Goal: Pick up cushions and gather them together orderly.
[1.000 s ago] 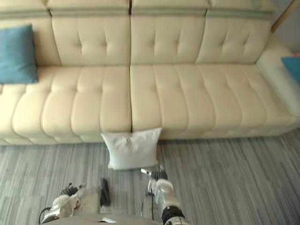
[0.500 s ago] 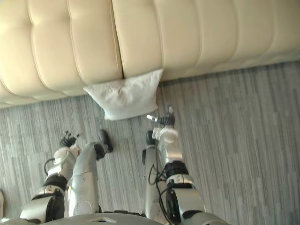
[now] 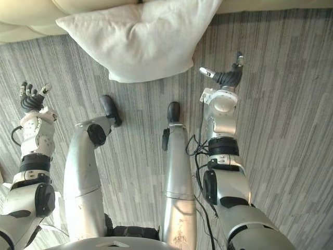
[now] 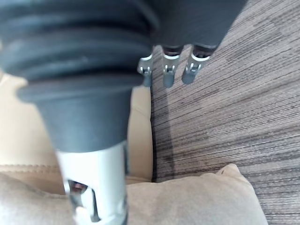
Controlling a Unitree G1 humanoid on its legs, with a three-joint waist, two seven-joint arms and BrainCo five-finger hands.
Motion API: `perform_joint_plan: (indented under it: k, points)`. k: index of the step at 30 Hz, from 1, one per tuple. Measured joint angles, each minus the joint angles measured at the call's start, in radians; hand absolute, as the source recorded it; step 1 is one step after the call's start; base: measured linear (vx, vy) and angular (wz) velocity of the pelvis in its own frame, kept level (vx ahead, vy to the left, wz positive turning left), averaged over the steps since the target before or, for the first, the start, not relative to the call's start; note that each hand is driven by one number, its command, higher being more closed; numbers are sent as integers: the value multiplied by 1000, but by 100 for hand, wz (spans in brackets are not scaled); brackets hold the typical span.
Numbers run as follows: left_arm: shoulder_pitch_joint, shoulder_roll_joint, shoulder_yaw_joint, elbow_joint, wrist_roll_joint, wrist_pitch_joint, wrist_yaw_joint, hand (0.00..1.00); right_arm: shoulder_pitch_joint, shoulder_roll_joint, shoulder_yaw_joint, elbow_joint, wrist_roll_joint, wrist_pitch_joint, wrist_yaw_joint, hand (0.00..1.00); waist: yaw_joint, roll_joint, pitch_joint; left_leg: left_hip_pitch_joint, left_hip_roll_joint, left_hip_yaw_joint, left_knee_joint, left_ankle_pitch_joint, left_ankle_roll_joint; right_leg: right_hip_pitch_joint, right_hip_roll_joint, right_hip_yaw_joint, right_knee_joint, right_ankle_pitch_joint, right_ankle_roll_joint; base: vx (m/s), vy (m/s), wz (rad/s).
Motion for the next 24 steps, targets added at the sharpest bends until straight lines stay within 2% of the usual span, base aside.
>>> perform_joint_plan:
  k: [7,11,12,15,16,20,24]
  points:
    - [-91,9,-163,-127,33,-9,41,0,-90,22,150,-192,-81,-2,-55,0,-5,0,0,-91,1,-16,40,22,4,-92,0,-4,59,-2,5,-52,9,4]
    - [-116,4,-234,-165,93,-13,61,0,-99,71,161,-200,-127,-1,-84,0,-10,0,0,-102,2,-25,50,19,3,-98,1,-10,65,-8,6,-45,13,-2]
    - [-131,-1,-254,-183,116,-13,67,0,-99,82,170,-206,-135,0,-97,100,-14,0,0,-105,2,-27,50,13,0,-99,1,-13,65,-9,6,-39,11,0]
    - [-172,-17,-304,-194,159,-14,86,0,-106,122,177,-242,-137,4,-107,100,-24,-1,0,-121,2,-35,48,14,-1,-113,1,-21,64,-14,6,-52,12,-1]
    - [-184,-24,-311,-194,159,-13,88,100,-109,130,180,-243,-137,4,-116,100,-27,-1,0,-125,2,-36,47,16,-3,-116,2,-23,64,-14,5,-61,7,3]
    - [-254,-71,-348,-195,177,-5,131,100,-117,172,189,-282,-137,4,-147,100,-34,-1,1,-141,2,-40,42,30,-7,-137,5,-25,72,-11,-4,-42,-7,3]
    - [-272,-68,-349,-195,187,6,167,100,-116,193,189,-303,-136,4,-168,100,-39,-1,1,-161,8,-64,53,31,-10,-145,11,-44,79,-12,-3,-37,-16,-5]
